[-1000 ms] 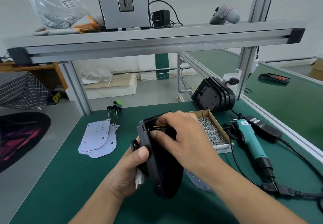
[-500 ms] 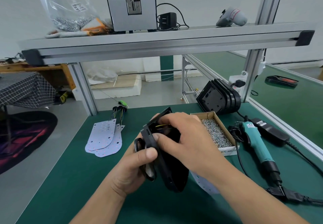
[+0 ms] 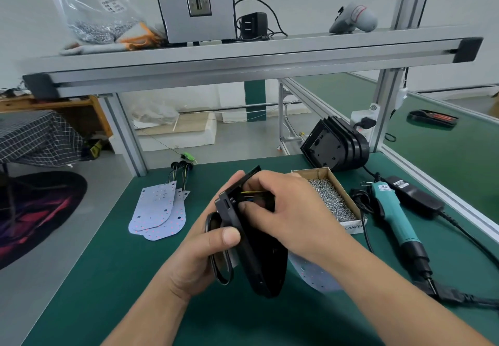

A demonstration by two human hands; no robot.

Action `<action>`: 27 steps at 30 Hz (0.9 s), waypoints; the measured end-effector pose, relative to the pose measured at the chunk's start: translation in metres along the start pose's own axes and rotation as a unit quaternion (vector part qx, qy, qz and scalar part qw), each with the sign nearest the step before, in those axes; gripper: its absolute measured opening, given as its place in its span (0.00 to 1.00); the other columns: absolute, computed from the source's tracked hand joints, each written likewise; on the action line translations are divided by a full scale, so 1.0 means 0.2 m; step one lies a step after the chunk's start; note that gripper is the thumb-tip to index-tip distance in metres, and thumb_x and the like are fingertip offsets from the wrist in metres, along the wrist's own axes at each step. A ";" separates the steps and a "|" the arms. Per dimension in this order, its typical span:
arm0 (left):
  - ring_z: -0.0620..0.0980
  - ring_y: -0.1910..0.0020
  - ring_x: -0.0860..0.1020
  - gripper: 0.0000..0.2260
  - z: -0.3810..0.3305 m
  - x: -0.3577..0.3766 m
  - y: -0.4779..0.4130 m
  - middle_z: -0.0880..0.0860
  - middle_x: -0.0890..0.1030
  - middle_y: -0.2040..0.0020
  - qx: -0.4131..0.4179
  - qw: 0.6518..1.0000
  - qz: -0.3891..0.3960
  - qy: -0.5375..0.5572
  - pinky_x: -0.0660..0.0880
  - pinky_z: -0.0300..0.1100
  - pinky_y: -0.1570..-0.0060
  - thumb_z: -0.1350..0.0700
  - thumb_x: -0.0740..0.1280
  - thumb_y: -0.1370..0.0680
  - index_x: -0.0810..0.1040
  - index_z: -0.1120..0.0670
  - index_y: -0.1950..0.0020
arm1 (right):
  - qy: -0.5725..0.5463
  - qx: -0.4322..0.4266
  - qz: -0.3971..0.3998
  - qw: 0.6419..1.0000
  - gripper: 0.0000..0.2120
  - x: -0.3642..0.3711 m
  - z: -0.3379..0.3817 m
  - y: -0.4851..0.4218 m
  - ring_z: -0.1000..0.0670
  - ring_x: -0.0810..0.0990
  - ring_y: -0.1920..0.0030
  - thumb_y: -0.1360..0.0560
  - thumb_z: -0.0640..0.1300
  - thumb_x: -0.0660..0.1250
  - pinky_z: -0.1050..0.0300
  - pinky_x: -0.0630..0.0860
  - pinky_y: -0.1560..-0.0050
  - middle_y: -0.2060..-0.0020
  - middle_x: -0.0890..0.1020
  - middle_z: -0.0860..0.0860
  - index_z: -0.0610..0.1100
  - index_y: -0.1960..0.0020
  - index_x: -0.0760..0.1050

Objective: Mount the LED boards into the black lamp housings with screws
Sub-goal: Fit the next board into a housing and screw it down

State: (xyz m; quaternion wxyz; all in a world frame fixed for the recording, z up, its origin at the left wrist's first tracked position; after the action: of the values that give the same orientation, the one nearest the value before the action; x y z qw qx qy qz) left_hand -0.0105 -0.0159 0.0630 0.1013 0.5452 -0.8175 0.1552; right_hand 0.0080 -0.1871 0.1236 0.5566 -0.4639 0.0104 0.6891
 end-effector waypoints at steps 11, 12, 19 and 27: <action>0.64 0.23 0.71 0.46 -0.05 -0.03 0.02 0.59 0.73 0.22 0.058 0.985 -0.039 -0.155 0.64 0.68 0.24 0.47 0.82 0.30 0.63 0.47 0.17 | 0.031 -0.003 -0.053 0.998 0.09 0.01 0.05 0.02 0.52 0.76 0.56 0.25 0.57 0.66 0.52 0.73 0.51 0.57 0.84 0.59 0.53 0.50 0.78; 0.62 0.23 0.72 0.46 -0.06 -0.03 0.02 0.57 0.73 0.22 0.061 0.984 -0.033 -0.167 0.65 0.65 0.23 0.46 0.83 0.31 0.64 0.46 0.17 | 0.016 0.006 -0.046 0.999 0.10 0.01 0.05 0.03 0.50 0.78 0.54 0.25 0.57 0.67 0.49 0.74 0.50 0.56 0.84 0.60 0.53 0.49 0.78; 0.56 0.22 0.71 0.43 -0.08 -0.04 0.03 0.53 0.72 0.20 0.081 0.975 0.000 -0.208 0.69 0.47 0.24 0.55 0.77 0.29 0.62 0.44 0.16 | -0.094 0.064 -0.028 0.993 0.10 0.01 0.03 0.00 0.61 0.83 0.48 0.26 0.53 0.72 0.60 0.78 0.47 0.53 0.85 0.65 0.56 0.45 0.80; 0.38 0.21 0.66 0.51 -0.13 -0.02 0.04 0.35 0.70 0.22 0.052 0.952 0.054 -0.296 0.67 0.33 0.27 0.54 0.79 0.30 0.53 0.43 0.15 | -0.073 0.062 0.071 0.993 0.09 -0.03 0.02 -0.04 0.57 0.85 0.53 0.25 0.50 0.71 0.48 0.83 0.49 0.54 0.87 0.61 0.57 0.45 0.82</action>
State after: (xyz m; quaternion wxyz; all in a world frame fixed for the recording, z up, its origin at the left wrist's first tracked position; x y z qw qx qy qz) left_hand -0.0157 0.0003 0.0850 -0.1822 0.5260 -0.8300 0.0343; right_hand 0.0117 -0.1861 0.1329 0.5331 -0.3750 0.0457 0.7571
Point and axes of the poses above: each hand's wrist, its own y-axis away from the middle knuckle, its own x-axis out of the palm, z = x × y, the point moved 2 cm from there along -y, towards the middle knuckle
